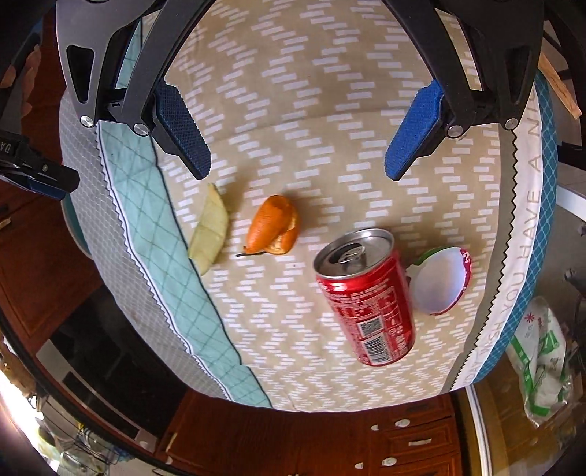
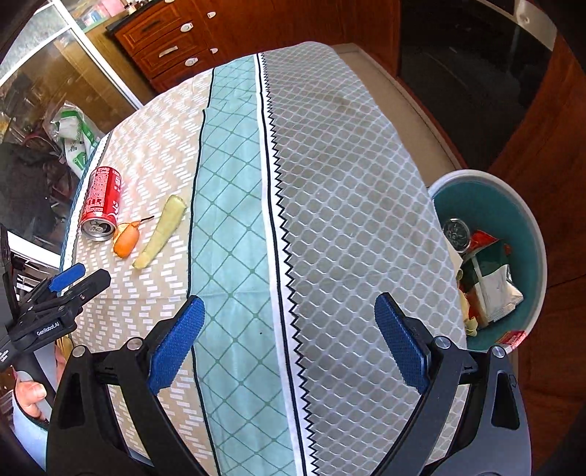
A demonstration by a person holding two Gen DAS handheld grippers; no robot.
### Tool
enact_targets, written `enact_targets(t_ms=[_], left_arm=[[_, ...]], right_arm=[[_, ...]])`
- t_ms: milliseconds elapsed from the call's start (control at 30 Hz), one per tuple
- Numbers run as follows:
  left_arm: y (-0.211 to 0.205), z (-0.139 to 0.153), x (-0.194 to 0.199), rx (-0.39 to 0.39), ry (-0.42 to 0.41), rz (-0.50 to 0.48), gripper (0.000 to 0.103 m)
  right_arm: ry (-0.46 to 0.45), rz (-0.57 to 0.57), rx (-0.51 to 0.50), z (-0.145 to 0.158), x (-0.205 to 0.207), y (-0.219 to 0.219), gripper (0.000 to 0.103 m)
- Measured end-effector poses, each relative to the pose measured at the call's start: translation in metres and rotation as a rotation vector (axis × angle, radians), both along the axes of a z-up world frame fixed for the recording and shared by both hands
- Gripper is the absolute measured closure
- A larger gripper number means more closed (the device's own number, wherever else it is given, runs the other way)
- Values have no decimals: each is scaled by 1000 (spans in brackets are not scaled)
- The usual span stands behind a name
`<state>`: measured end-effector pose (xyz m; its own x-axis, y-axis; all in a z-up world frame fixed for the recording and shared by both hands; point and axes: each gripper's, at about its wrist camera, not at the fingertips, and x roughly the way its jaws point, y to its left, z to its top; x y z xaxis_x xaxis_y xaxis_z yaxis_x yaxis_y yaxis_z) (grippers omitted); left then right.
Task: Collect trash
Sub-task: 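Move both tools back over the table toward the cola can and peels, then grasp the orange peel with the left tool while the right tool grasps the banana peel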
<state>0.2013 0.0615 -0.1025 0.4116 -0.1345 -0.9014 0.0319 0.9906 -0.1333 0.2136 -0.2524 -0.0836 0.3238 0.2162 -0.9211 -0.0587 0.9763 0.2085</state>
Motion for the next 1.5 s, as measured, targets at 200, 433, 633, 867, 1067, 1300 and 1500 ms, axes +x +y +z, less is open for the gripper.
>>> enact_targets(t_ms=[200, 433, 633, 867, 1067, 1300, 1500], left_arm=[[6, -10, 7, -12, 4, -9, 22], [-9, -15, 19, -28, -11, -43, 38], [-19, -21, 32, -9, -44, -58, 39], [-9, -16, 24, -32, -67, -69, 80], [32, -11, 1, -90, -45, -10, 80], [65, -10, -13, -119, -30, 33, 80], [78, -11, -15, -140, -22, 42, 80]], right_arm=[[20, 34, -7, -10, 10, 22, 13], [27, 56, -5, -18, 18, 33, 13], [30, 67, -7, -24, 24, 38, 13], [14, 73, -8, -22, 33, 48, 13], [-14, 113, -5, -21, 42, 79, 13], [-38, 198, -30, -34, 54, 134, 13], [-105, 217, -129, -42, 60, 164, 31]])
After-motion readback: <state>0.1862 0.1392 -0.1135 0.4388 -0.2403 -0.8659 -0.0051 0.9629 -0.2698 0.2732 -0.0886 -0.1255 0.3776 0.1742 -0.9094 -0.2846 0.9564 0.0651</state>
